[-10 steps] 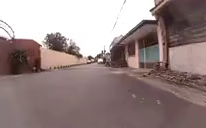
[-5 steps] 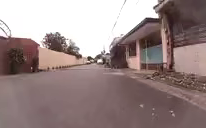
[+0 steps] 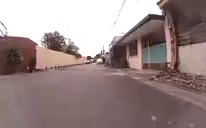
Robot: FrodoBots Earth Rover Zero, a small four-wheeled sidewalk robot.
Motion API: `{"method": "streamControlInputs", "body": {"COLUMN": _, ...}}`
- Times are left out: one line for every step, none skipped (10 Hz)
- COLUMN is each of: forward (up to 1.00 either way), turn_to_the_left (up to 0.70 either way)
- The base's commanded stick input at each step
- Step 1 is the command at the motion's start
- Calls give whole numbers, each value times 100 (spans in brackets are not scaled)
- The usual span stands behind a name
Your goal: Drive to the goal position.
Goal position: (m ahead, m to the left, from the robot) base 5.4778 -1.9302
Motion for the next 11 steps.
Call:
{"method": "streamControlInputs", "body": {"forward": 70, "turn_to_the_left": 0}}
{"method": "streamControlInputs", "body": {"forward": 70, "turn_to_the_left": 0}}
{"method": "streamControlInputs", "body": {"forward": 70, "turn_to_the_left": 0}}
{"method": "streamControlInputs", "body": {"forward": 70, "turn_to_the_left": 0}}
{"method": "streamControlInputs", "body": {"forward": 70, "turn_to_the_left": 0}}
{"method": "streamControlInputs", "body": {"forward": 70, "turn_to_the_left": 0}}
{"method": "streamControlInputs", "body": {"forward": 70, "turn_to_the_left": 0}}
{"method": "streamControlInputs", "body": {"forward": 70, "turn_to_the_left": 0}}
{"method": "streamControlInputs", "body": {"forward": 70, "turn_to_the_left": 0}}
{"method": "streamControlInputs", "body": {"forward": 70, "turn_to_the_left": 0}}
{"method": "streamControlInputs", "body": {"forward": 70, "turn_to_the_left": 0}}
